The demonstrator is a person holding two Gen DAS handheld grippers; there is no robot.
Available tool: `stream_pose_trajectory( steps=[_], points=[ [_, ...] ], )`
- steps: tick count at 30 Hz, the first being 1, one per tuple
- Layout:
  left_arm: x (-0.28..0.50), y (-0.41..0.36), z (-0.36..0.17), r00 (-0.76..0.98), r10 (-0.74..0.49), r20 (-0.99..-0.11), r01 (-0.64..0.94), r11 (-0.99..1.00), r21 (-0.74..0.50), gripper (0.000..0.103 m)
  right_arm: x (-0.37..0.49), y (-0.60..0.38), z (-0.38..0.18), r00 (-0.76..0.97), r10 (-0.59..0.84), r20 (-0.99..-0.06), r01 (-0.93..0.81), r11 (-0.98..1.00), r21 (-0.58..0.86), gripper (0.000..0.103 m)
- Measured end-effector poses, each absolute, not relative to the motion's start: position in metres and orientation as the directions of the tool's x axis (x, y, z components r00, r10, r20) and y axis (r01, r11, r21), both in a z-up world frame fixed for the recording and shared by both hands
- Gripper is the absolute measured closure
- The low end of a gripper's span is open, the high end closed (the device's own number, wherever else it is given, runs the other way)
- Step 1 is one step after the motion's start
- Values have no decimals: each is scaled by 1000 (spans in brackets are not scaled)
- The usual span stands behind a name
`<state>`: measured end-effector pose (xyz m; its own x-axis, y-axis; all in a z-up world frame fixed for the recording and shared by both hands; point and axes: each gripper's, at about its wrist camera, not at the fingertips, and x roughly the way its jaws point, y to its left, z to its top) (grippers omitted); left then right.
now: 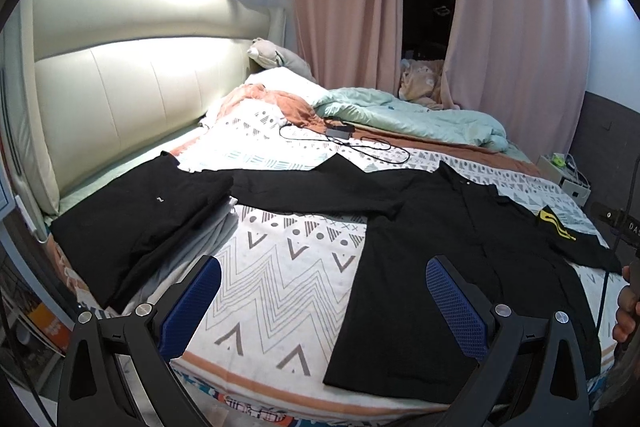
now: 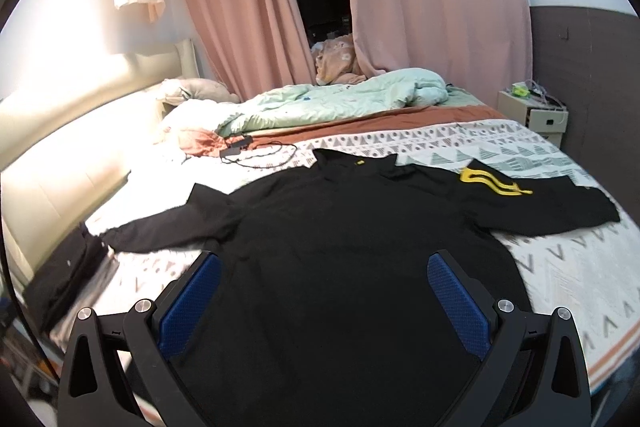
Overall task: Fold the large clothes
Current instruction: 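Lower both grippers toward the black shirt's body and side edge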
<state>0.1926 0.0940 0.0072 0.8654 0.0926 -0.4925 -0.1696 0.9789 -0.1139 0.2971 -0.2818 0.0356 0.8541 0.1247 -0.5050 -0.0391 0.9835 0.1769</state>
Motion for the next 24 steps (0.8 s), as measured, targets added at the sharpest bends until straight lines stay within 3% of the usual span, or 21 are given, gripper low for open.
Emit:
stream_pose_trajectory(
  steps=[18, 24],
  points=[
    [310, 120, 15, 840, 123, -529, -233, 961, -146, 1, 430, -228, 33, 847, 243, -473, -83, 939, 334, 0],
    [361, 123, 9, 824, 124, -553, -245, 958, -150, 14, 475, -230, -5, 815, 291, -501, -88, 917, 390, 2]
  ],
)
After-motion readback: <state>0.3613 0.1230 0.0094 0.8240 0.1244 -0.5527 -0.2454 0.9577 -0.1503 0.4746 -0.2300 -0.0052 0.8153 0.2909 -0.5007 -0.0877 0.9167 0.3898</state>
